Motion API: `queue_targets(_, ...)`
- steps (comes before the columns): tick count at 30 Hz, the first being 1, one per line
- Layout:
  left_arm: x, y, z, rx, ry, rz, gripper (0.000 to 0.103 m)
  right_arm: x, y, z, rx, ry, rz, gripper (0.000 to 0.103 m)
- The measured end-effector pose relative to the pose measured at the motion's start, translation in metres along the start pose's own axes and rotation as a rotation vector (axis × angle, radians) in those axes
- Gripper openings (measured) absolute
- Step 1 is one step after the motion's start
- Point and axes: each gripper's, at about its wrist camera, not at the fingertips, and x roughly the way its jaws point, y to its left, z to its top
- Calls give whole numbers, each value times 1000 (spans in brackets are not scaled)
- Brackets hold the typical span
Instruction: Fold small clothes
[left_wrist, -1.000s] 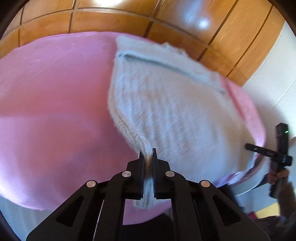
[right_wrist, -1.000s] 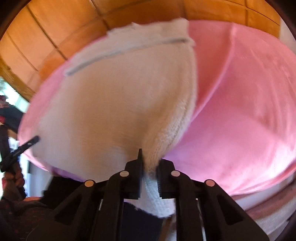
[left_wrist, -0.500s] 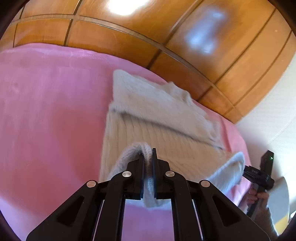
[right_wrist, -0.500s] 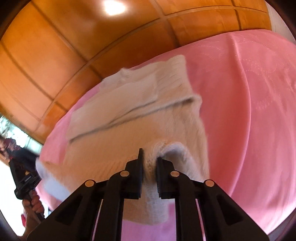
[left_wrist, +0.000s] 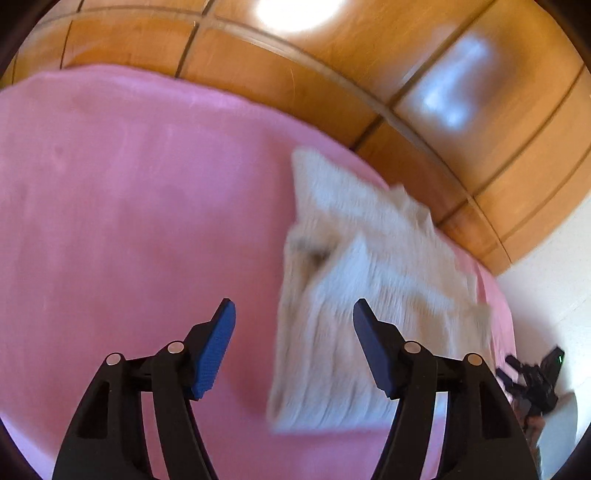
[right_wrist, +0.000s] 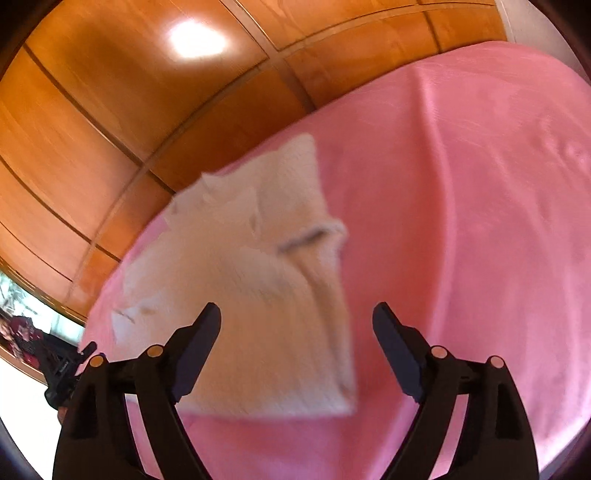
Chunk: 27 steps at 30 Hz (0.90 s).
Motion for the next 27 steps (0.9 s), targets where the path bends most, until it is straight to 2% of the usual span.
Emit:
queue_targets(3,1,2,-25,36,45,-33,70,6,0,-17,-50,32,-30,79)
queue_targets(5,6,-5,-37,72,54,-27,70,15,6,-24,-82,39,-46,69)
queue_targets(6,7,-11,-40,93,48,-12,66,21,12,-25,-107,38,-62,65)
queue_targets(7,10,-16,-40,108,56,-14,55,24,17,-29,-122,40,-72,53)
queue_targets(8,15,-21,-40,117,86,-23,30,28,20,-29,-137,47,-83,45)
queue_targets(9,20,-24,-40,121,98,2,23,31,25,-29,-153,52,-97,39)
queue_targets(10,20,-26,-40,135,91,7,19,31,31,-29,-177,62,-102,25)
queue_targets(11,19,-31,-41,155,84,18,17,30,34,-30,-189,64,-106,20)
queue_targets(13,13,-36,-44,174,75,28,15,20,40,-33,-221,54,-118,17)
queue_targets(20,-27,-23,-59,144,53,-14,12,-24,50,-53,-217,24,-43,14)
queue_targets(25,-61,-16,-86,129,68,-23,12,-58,43,-83,-193,51,-9,14)
queue_targets(27,-69,-13,-102,110,98,-25,12,-66,36,-99,-190,81,-27,14)
